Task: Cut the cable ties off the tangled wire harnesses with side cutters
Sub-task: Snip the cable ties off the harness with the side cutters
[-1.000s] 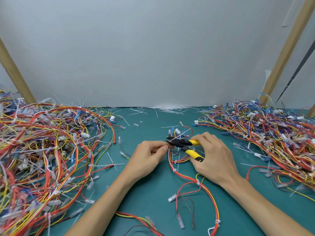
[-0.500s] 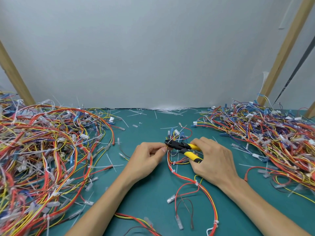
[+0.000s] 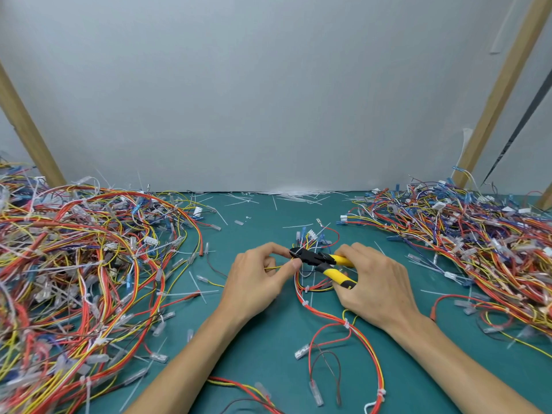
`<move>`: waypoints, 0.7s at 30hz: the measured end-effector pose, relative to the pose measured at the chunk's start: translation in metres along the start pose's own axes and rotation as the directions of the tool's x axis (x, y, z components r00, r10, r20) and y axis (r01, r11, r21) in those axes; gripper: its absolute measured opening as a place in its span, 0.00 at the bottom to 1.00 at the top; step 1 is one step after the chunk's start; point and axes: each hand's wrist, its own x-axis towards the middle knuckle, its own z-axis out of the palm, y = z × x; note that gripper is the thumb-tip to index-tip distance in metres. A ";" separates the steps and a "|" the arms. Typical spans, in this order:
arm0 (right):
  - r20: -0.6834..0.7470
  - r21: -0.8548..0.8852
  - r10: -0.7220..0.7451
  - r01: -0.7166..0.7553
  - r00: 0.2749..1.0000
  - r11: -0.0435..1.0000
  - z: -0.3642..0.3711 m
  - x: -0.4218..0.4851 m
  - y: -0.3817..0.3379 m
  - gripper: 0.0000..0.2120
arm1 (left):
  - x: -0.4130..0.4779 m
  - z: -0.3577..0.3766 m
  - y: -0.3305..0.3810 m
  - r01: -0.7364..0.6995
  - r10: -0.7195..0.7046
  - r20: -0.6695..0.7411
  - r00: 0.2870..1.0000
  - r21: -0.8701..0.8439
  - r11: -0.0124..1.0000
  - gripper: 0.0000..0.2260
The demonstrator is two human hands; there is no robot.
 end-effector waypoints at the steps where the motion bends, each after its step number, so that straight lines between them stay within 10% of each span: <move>1: 0.000 0.004 0.003 -0.003 1.000 1.000 0.001 0.000 0.000 0.10 | 0.000 -0.001 0.000 -0.025 0.025 -0.023 0.999 0.013 1.000 0.05; 21: 0.044 0.153 -0.004 -0.003 0.999 0.988 -0.003 -0.001 -0.002 0.12 | 0.002 -0.001 -0.002 -0.023 0.030 0.065 0.997 -0.100 0.995 0.02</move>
